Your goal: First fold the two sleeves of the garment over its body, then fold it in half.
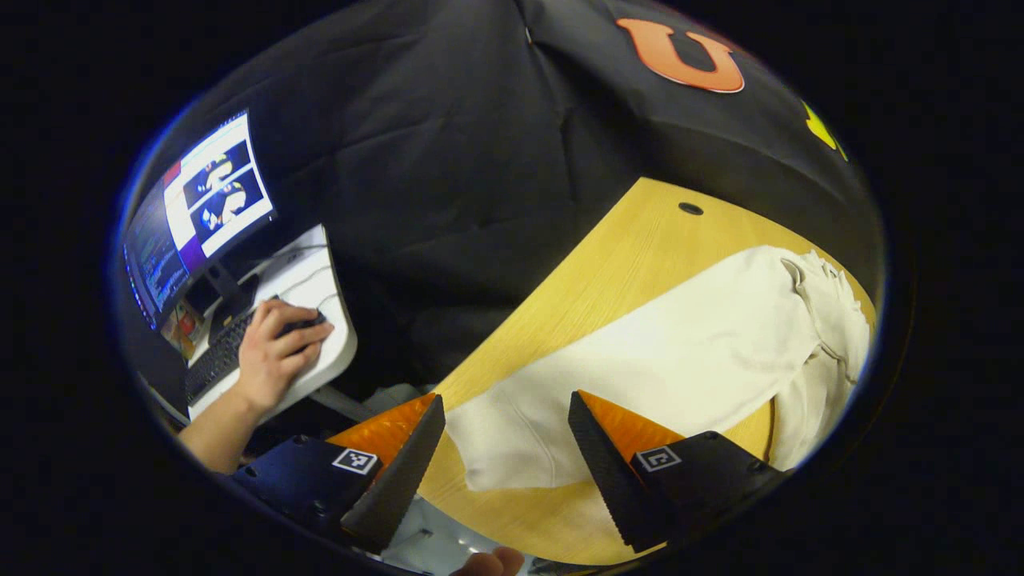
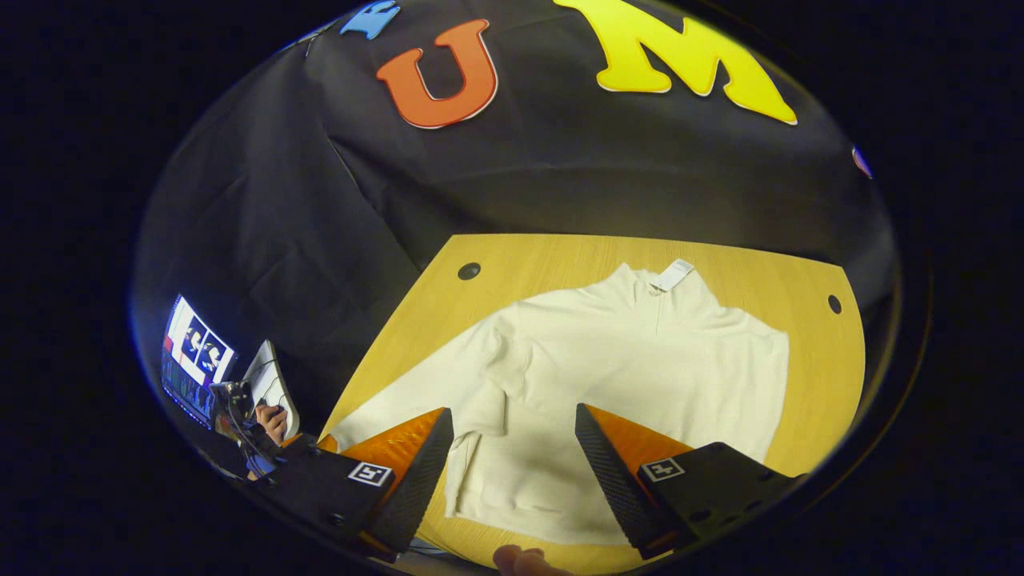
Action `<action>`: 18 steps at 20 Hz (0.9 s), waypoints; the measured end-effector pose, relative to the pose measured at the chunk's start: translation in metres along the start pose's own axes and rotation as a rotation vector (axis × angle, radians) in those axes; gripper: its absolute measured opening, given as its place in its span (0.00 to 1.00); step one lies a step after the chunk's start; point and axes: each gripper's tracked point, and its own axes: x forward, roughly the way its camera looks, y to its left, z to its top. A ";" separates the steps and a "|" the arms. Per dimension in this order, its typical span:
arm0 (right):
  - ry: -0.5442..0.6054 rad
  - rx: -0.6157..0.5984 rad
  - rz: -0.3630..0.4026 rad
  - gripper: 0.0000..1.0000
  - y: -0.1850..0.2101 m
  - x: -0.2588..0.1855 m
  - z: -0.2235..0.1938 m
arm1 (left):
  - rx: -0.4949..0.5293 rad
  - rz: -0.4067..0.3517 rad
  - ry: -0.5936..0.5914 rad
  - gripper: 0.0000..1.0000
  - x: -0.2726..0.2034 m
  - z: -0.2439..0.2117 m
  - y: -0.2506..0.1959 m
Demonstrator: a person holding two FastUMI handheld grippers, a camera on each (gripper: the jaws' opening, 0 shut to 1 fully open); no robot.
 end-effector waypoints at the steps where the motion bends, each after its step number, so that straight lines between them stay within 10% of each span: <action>1: 0.008 -0.002 -0.006 0.96 -0.001 0.000 -0.005 | -0.025 0.005 0.039 1.00 0.004 -0.010 0.000; 9: 0.100 0.013 -0.019 0.96 0.000 0.006 -0.044 | -0.261 0.036 0.206 1.00 0.019 -0.030 0.005; 18: 0.141 0.081 -0.022 0.96 -0.005 0.006 -0.064 | -0.244 0.012 0.332 0.89 0.027 -0.026 0.003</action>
